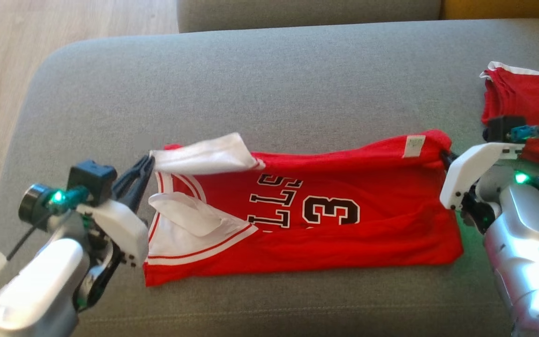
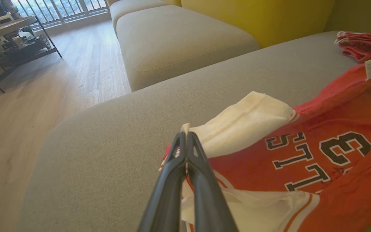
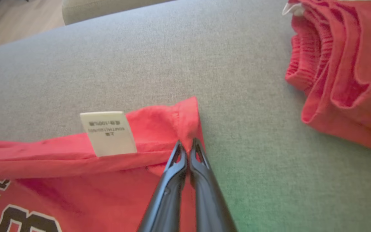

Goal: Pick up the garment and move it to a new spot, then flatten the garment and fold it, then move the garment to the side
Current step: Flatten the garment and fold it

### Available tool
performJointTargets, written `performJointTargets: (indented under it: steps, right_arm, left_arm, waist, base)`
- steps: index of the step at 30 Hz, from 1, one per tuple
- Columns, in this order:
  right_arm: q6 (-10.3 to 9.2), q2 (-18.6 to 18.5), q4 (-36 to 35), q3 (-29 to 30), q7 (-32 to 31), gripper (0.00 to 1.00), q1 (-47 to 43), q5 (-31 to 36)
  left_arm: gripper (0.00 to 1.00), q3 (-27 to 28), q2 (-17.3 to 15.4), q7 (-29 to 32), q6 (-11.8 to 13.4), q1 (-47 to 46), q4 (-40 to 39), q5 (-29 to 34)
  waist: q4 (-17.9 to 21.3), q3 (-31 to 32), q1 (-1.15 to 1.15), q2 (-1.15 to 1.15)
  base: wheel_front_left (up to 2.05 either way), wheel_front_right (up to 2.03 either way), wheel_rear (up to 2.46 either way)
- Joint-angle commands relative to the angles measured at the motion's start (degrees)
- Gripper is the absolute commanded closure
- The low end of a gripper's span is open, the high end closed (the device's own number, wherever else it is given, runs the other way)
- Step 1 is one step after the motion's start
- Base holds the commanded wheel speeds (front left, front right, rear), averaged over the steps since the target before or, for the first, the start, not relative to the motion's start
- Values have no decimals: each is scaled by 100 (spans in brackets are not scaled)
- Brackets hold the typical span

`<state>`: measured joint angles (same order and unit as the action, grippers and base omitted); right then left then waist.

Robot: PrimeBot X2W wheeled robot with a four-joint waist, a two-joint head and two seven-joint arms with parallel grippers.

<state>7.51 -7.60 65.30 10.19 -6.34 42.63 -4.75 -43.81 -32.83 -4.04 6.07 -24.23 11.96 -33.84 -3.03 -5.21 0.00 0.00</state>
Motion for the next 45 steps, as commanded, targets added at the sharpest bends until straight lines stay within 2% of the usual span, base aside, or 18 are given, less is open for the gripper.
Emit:
performJointTargets:
  steps: [1,7,13,19,27,28,29,30,31,32,33,34,41,45]
  right_arm:
    - [-2,-4,-200,-160,-41,100,7,-66]
    - [-2,-187,-930,-714,-937,100,-381,-749]
    - [-2,-588,-2159,-1204,-2008,100,-989,-1343]
    - [-2,-864,-3434,-1209,-2873,100,-1634,-1645]
    - [-2,-884,-4690,-1083,-3878,100,-2457,-1724]
    - [-2,-886,-4808,-1071,-3969,73,-2537,-1696]
    - [-2,-876,-4922,-1016,-4010,2,-2603,-1663]
    - [-2,-836,-5006,-908,-4027,0,-2650,-1627]
    - [-2,-796,-5097,-844,-4037,0,-2685,-1580]
    - [-2,-760,-5180,-788,-4041,0,-2712,-1529]
    - [-2,-724,-5259,-723,-4021,0,-2727,-1482]
    - [-2,-685,-5326,-657,-3991,0,-2737,-1432]
    - [-2,-444,-5639,-370,-3577,0,-2744,-1174]
    - [-2,-224,-5760,-152,-2980,0,-2713,-1026]
  left_arm:
    - [100,261,-289,7,40,-199,-156,39]
    - [100,113,-451,65,97,95,-241,111]
    - [100,-69,-688,229,85,414,-409,152]
    - [100,-216,-781,300,114,585,-522,229]
    - [100,-414,-758,372,107,590,-442,386]
    - [100,-437,-758,381,102,588,-427,405]
    - [100,-462,-756,400,93,591,-411,413]
    - [100,-485,-751,429,79,600,-397,405]
    - [88,-508,-745,462,63,611,-387,391]
    - [60,-523,-743,481,57,617,-381,386]
    - [4,-530,-743,488,60,618,-378,386]
    - [0,-532,-743,486,70,618,-376,388]
    - [0,-320,-779,363,242,611,-522,247]
    - [0,116,-818,64,620,581,-659,83]
  waist:
    - [12,21,0,0]
    - [64,187,0,0]
    - [106,337,0,0]
    - [96,409,0,0]
    - [78,381,0,0]
    - [79,375,0,0]
    - [81,369,0,0]
    - [84,365,0,0]
    - [85,364,0,0]
    - [88,365,0,0]
    - [90,368,0,0]
    - [91,373,0,0]
    - [84,457,0,0]
    - [60,565,0,0]
  base:
    - [0,0,0]
    - [0,0,0]
    - [0,0,0]
    - [0,0,0]
    - [0,0,0]
    - [0,0,0]
    - [0,0,0]
    - [0,0,0]
    - [0,0,0]
    - [0,0,0]
    - [0,0,0]
    - [0,0,0]
    - [0,0,0]
    - [0,0,0]
